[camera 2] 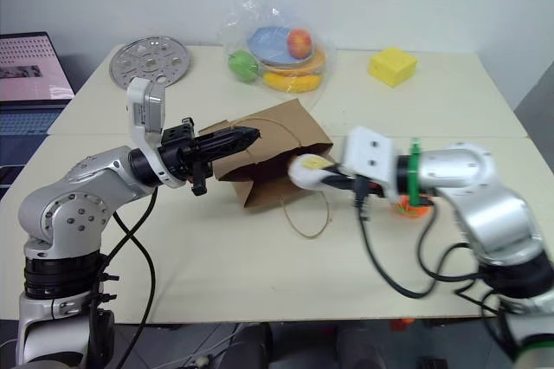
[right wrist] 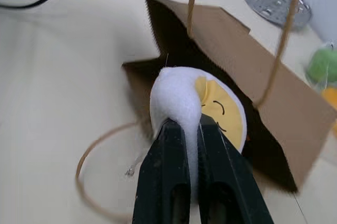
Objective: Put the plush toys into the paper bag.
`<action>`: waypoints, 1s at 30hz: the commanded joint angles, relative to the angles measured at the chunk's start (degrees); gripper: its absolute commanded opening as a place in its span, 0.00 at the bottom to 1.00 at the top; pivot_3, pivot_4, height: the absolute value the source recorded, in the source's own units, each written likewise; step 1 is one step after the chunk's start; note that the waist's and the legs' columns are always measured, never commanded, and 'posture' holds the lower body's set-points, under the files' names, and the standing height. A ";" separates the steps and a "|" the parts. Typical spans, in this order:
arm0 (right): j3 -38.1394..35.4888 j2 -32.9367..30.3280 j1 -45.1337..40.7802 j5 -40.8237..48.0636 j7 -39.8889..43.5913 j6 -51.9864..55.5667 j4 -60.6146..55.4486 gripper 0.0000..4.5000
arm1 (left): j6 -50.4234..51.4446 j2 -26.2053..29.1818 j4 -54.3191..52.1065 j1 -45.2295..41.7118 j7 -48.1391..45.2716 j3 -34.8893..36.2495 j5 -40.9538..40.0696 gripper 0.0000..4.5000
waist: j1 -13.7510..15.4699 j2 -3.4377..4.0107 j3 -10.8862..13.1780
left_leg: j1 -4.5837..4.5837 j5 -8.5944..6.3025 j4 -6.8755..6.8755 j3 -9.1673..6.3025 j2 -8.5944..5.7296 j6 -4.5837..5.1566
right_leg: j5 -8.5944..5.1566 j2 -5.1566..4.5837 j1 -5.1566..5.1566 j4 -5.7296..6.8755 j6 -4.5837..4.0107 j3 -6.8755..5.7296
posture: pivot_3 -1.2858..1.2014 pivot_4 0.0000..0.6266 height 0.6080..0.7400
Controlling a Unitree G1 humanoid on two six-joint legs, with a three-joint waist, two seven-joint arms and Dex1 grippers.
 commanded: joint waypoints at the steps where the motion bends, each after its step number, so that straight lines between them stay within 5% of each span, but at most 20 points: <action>1: 5.03 4.99 -3.77 -6.65 -5.01 -2.94 7.04 0.00 | 0.39 0.24 -2.07 -1.07 0.63 1.42 -2.13 0.00 | 0.08 -0.01 0.01 | -0.05 0.00 -0.01 0.00 -0.01 0.00 | 0.00 0.00 -0.04 -0.02 0.00 0.00 | 0.52 0.24 1.00; 11: 8.04 19.84 -9.74 -17.36 -18.51 -9.98 21.82 0.00 | 1.12 0.06 -1.51 -1.64 2.53 2.94 -4.61 0.00 | 0.51 -0.01 0.00 | -0.42 0.00 -0.08 -0.16 -0.01 -0.02 | 0.01 -0.03 -0.46 0.21 -0.03 -0.17 | 0.52 0.24 1.00; 14: 7.72 19.75 -8.53 -18.38 -18.61 -10.30 21.03 0.16 | 0.95 -0.26 -0.85 -2.02 3.43 3.21 -5.14 0.00 | 0.75 -0.01 0.00 | -0.44 0.00 -0.07 -0.17 -0.02 -0.02 | 0.01 -0.03 -0.45 0.20 -0.03 -0.19 | 0.52 0.24 1.00; 24: 5.35 16.93 -4.61 -16.74 -14.97 -5.84 12.55 0.99 | 0.19 -1.54 1.09 -3.14 4.83 3.13 -4.76 0.00 | 0.64 -0.01 0.00 | -0.45 0.00 -0.06 -0.19 -0.03 -0.02 | 0.01 -0.03 -0.46 0.24 -0.03 -0.20 | 0.52 0.24 1.00; 30: 0.11 10.37 -2.05 -6.70 -5.38 3.31 -1.41 1.00 | -1.45 -2.79 2.86 -4.01 5.19 1.95 -2.58 0.00 | 0.80 -0.01 0.00 | -0.45 0.00 -0.05 -0.21 -0.04 -0.02 | 0.01 -0.04 -0.43 0.21 -0.03 -0.22 | 0.52 0.24 1.00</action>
